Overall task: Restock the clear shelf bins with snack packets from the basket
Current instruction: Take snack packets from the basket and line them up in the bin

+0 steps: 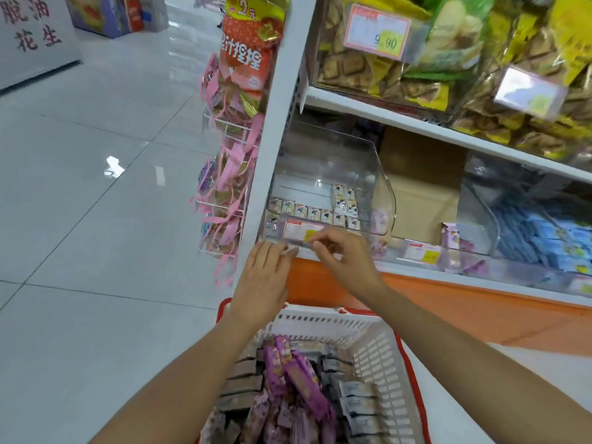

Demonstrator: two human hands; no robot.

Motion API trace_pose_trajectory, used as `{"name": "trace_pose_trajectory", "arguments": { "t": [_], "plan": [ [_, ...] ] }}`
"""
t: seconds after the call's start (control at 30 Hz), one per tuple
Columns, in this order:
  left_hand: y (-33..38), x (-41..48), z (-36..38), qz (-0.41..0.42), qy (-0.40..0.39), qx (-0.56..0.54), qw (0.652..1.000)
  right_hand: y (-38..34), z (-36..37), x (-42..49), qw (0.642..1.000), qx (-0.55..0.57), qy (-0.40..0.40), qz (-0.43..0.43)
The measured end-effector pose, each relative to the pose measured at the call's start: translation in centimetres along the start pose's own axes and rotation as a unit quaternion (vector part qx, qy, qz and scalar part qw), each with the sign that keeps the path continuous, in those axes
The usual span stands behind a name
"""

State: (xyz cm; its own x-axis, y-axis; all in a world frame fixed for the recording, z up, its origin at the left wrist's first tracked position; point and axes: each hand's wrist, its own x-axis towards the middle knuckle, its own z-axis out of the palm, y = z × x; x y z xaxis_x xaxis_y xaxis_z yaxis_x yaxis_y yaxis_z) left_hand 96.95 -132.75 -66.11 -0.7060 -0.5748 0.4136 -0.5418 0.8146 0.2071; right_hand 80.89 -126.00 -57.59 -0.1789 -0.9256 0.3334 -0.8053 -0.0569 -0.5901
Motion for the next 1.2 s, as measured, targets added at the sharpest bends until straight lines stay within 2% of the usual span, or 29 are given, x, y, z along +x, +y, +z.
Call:
{"name": "trace_pose_trajectory", "arguments": {
  "t": [0.1, 0.2, 0.33, 0.43, 0.6, 0.7, 0.8, 0.93, 1.0, 1.07, 1.13, 1.17, 1.2],
  "plan": [
    [-0.3, -1.9, 1.8, 0.017, -0.068, 0.012, 0.997, 2.1, 3.1, -4.0, 0.997, -0.019, -0.07, 0.041],
    [-0.3, -3.5, 3.3, -0.012, -0.201, 0.001, 0.979, 4.8, 6.0, -7.1, 0.982, -0.058, -0.144, 0.108],
    [-0.6, -4.9, 5.4, -0.053, -0.335, 0.015, 0.941, 7.5, 9.0, -9.8, 0.933, -0.123, -0.287, 0.181],
    [-0.7, -5.5, 6.8, -0.072, -0.361, 0.017, 0.93, 8.5, 11.2, -11.9, 0.879, -0.176, -0.385, 0.219],
    [-0.5, -6.1, 8.5, -0.076, -0.338, 0.043, 0.937, 9.9, 14.6, -14.3, 0.826, -0.207, -0.444, 0.278],
    [-0.4, -6.4, 9.2, -0.083, -0.329, 0.053, 0.939, 10.6, 15.9, -14.9, 0.823, -0.208, -0.44, 0.293],
    [-0.3, -6.6, 9.6, -0.083, -0.327, 0.062, 0.939, 11.1, 15.6, -15.1, 0.842, -0.158, -0.409, 0.314],
    [-0.3, -6.3, 9.6, -0.093, -0.33, 0.046, 0.938, 11.5, 13.8, -14.7, 0.878, -0.005, -0.353, 0.323],
    [-0.1, -5.8, 9.1, -0.103, -0.33, 0.026, 0.938, 11.7, 12.7, -14.2, 0.882, 0.09, -0.298, 0.354],
    [0.1, -5.3, 8.9, -0.115, -0.307, -0.009, 0.945, 11.8, 11.4, -13.4, 0.873, 0.163, -0.248, 0.388],
    [0.5, -4.5, 8.4, -0.123, -0.283, -0.063, 0.949, 11.5, 10.0, -12.5, 0.847, 0.252, -0.211, 0.418],
    [0.9, -3.9, 8.2, -0.143, -0.277, -0.113, 0.943, 11.3, 9.2, -11.9, 0.831, 0.302, -0.194, 0.425],
    [1.5, -3.3, 7.7, -0.187, -0.277, -0.192, 0.923, 11.0, 8.4, -11.5, 0.814, 0.354, -0.178, 0.424]
  ]
}}
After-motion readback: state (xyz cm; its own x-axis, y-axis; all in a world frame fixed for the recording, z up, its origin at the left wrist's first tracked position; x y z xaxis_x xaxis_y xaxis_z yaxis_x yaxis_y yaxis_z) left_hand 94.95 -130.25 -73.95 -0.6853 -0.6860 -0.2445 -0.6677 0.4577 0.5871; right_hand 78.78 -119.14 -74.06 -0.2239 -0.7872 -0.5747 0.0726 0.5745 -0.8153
